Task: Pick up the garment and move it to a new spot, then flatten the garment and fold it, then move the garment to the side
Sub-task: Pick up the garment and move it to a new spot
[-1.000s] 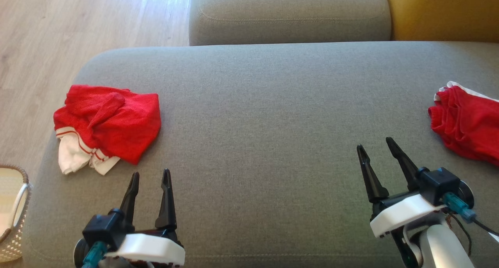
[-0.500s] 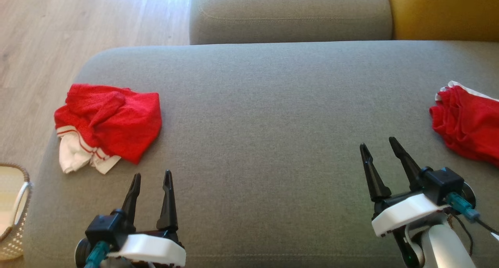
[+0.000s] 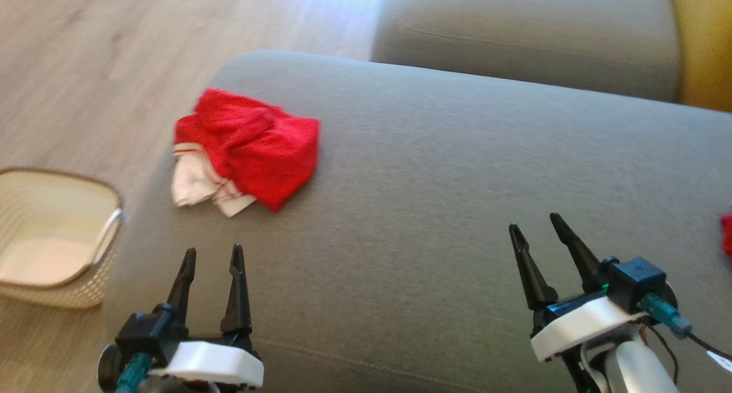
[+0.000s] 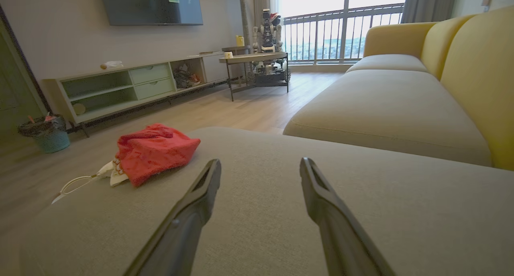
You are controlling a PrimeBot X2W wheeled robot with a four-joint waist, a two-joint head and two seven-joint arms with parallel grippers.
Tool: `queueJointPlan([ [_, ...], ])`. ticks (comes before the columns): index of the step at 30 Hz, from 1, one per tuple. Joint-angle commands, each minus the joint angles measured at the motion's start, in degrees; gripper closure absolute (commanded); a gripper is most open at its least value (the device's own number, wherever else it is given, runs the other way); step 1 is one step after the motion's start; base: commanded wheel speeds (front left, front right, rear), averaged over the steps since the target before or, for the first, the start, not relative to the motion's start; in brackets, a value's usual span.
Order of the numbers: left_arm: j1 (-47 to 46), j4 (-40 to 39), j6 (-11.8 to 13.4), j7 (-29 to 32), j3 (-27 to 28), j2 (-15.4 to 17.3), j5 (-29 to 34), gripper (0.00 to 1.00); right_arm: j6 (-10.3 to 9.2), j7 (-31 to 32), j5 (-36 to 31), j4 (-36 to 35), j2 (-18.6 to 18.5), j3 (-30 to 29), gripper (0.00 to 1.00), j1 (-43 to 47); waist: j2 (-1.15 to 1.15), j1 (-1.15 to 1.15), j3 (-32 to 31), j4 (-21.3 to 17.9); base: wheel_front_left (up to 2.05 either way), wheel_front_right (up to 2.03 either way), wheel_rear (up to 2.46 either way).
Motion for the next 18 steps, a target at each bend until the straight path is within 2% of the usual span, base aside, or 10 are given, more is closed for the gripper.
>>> queueJointPlan([
  [1, -1.64, -2.37, -0.17, -0.29, 2.33, -0.15, 0.66, 0.00, -0.02, -0.55, 0.45, -2.36, 0.07, 1.68, 0.00, -1.16, 0.00, 0.00, -0.45, 4.51, 0.00, 0.00, 0.00],
  [9, -0.86, -2.80, -0.93, -0.29, 4.75, -0.15, 1.45, 0.00, -0.02, -0.55, 1.49, -1.67, 0.07, 3.12, 0.00, -0.95, 0.00, 0.00, -0.98, 9.87, 0.00, 0.00, 0.00],
  [13, -0.33, -3.62, 0.28, -0.29, 5.83, -0.15, -1.51, 0.00, -0.02, -0.55, 1.51, -1.37, 0.07, 3.90, 0.00, -1.30, 0.00, 0.00, -0.68, 10.33, 0.00, 0.00, 0.00],
  [18, -0.10, -4.22, 0.76, -0.29, 5.88, -0.15, -1.45, 0.00, -0.02, -0.55, 1.69, -0.92, 0.07, 4.32, 0.00, -1.75, 0.00, 0.00, -0.60, 10.46, 0.00, 0.00, 0.00],
])
